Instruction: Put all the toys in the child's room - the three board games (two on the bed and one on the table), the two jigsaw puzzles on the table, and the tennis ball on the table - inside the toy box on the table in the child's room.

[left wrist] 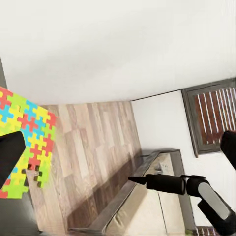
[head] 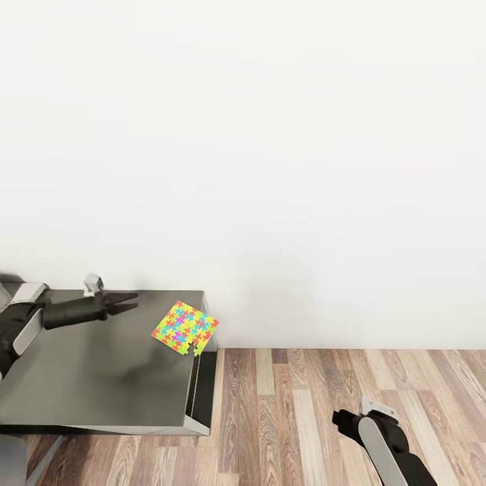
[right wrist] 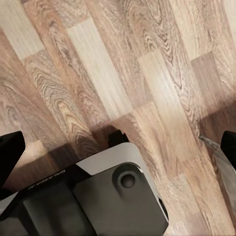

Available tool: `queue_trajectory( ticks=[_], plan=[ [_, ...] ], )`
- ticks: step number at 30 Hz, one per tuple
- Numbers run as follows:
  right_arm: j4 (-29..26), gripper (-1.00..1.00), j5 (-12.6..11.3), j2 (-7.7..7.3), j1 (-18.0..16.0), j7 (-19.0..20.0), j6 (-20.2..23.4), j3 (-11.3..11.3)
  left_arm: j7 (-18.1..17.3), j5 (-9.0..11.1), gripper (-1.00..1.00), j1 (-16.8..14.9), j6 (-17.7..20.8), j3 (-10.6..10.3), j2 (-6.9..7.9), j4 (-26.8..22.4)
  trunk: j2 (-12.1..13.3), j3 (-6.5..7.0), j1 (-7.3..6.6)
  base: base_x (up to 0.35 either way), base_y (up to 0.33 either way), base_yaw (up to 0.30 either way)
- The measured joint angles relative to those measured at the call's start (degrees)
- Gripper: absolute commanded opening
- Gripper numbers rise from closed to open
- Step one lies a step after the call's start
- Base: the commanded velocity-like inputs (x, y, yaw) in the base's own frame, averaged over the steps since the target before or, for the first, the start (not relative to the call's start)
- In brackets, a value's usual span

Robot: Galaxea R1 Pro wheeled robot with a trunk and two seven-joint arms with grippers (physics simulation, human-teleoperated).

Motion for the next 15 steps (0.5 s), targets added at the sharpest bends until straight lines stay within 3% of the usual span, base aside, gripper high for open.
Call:
queue_trajectory(
  ticks=[2, 6, 15],
  plan=[
    [-0.16, 1.00, -0.06, 0.05, 0.00, 1.22, -0.03, 0.00, -4.31, -0.08, 1.00, 1.80, -0.03, 0.05, 0.14, 0.00, 0.00, 0.00, 0.00, 0.000, 0.000, 0.000],
    [-0.31, 1.00, -0.03, 0.08, 0.00, 3.92, -0.06, -0.12, -9.35, -0.11, 1.00, 5.50, -0.19, 0.16, 0.51, -0.01, 0.00, 0.13, 0.00, 0.000, 0.000, 0.000],
    [0.14, 1.00, -0.14, 0.05, 0.00, 9.69, -0.05, -0.39, -11.65, -0.05, 1.00, 8.30, -0.14, 0.12, 0.84, -0.04, 0.00, 0.86, 0.00, 0.000, 0.000, 0.000]
  ],
)
